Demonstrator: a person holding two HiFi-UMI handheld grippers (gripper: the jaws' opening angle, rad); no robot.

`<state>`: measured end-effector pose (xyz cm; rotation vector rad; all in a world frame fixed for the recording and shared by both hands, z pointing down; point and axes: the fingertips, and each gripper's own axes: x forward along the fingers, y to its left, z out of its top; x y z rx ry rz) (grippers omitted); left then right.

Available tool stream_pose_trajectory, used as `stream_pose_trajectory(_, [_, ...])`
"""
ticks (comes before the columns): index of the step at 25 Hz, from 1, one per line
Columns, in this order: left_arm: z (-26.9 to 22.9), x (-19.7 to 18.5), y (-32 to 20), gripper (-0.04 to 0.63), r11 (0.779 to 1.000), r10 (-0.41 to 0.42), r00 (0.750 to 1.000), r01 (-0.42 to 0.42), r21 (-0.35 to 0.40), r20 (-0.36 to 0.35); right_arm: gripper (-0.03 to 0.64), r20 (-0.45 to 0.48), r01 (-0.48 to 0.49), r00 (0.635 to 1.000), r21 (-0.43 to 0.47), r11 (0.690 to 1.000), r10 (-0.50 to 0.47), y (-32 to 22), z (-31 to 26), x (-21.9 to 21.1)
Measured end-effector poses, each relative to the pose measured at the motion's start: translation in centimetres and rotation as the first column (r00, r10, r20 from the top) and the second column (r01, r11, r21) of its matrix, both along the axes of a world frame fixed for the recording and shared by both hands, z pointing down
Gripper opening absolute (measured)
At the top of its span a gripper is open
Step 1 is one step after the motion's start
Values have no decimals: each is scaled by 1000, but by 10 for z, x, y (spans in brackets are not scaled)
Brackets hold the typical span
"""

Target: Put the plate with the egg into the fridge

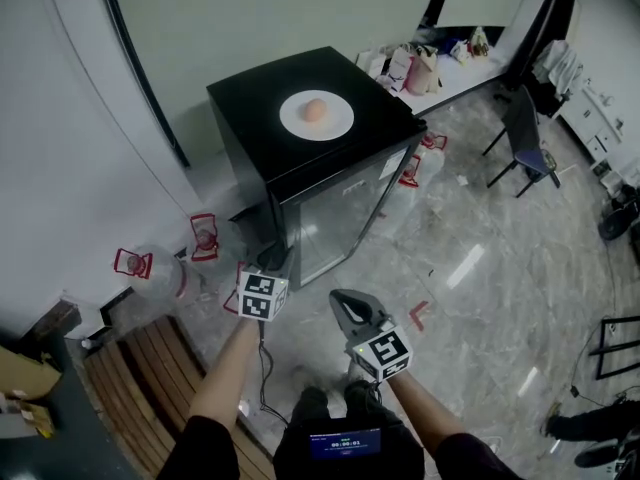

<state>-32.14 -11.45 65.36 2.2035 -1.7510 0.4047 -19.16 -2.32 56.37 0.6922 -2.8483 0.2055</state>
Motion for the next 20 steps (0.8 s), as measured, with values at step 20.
stream_pose_trajectory(20, [-2,3,-12,72,990,-137,991,136,39,10,9,12,-46,999,-9,999,46,3,12,32])
